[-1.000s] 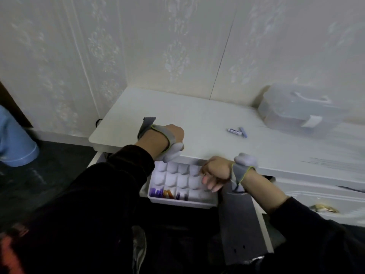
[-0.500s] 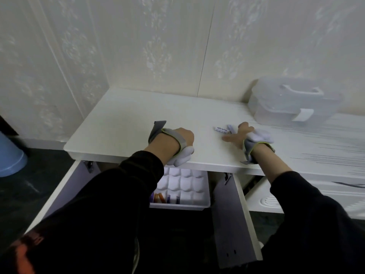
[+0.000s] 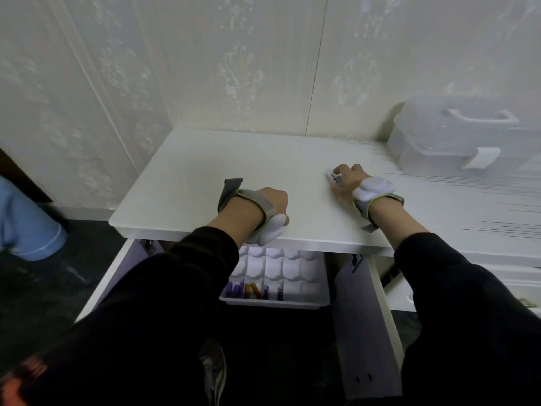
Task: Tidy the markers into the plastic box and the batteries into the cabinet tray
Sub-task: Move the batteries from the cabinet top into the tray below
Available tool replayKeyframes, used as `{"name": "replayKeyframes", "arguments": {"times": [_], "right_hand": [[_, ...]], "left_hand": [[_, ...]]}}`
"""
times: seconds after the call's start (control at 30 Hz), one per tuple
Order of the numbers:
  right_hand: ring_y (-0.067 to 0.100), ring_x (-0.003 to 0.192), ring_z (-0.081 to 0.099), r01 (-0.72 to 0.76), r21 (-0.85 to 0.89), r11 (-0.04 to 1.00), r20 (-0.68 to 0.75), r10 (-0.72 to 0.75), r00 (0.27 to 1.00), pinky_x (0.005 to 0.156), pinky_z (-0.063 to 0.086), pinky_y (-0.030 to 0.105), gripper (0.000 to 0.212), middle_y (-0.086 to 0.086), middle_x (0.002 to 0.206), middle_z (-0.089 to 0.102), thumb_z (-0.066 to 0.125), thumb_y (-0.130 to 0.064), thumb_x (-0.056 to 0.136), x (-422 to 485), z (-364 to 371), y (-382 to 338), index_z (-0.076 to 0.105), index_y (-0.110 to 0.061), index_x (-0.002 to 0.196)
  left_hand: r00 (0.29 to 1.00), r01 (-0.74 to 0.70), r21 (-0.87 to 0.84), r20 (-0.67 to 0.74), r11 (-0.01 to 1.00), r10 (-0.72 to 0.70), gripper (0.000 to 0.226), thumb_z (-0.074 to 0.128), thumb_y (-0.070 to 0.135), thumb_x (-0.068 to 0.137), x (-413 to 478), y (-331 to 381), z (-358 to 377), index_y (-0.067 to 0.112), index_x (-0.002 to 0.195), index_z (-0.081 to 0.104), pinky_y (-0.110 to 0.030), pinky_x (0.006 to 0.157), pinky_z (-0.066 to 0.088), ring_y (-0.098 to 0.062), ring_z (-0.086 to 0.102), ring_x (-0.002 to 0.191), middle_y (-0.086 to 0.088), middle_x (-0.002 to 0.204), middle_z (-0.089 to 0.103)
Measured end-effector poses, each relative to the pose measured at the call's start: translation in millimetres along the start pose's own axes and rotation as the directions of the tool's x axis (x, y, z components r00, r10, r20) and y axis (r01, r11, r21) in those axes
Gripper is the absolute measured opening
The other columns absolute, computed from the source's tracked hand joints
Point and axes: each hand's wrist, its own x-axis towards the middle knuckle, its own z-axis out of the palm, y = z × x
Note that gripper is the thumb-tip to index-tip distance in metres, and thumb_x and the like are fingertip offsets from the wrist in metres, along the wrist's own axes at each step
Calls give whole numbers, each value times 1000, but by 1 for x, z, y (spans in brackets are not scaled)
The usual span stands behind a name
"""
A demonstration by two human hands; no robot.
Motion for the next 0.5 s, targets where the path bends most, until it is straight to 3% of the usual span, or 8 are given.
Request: {"name": "replayKeyframes", "arguments": {"times": [0.2,0.37,0.5], "right_hand": [[40,115,53,133,-103,986,81,-125,989,103,39,43,48,13,139,35,32,-43,98,3,9,-15,29,-33,144],[38,106,57,121,-102,987,61,-115,991,95,40,37,39,12,132,41,32,-38,98,6,14,-24,41,-22,132],[33,103,56,78,-143,987,54,-71,996,80,31,29,33,13,130,43,37,-15,94,6,15,-27,40,-11,126]], "left_hand": [[1000,-10,-19,6,1000,10,8,52,18,79,-10,-1,0,10,80,51,-21,49,33,-21,50,56,-6,65,55],[1000,-4,-4,1,1000,4,9,52,19,80,-18,-4,-1,12,85,51,-23,55,36,-25,52,65,-10,78,60],[1000,-16,9,1,1000,16,7,51,18,82,-20,-5,-2,12,83,49,-24,55,34,-24,48,62,-11,77,58]]}}
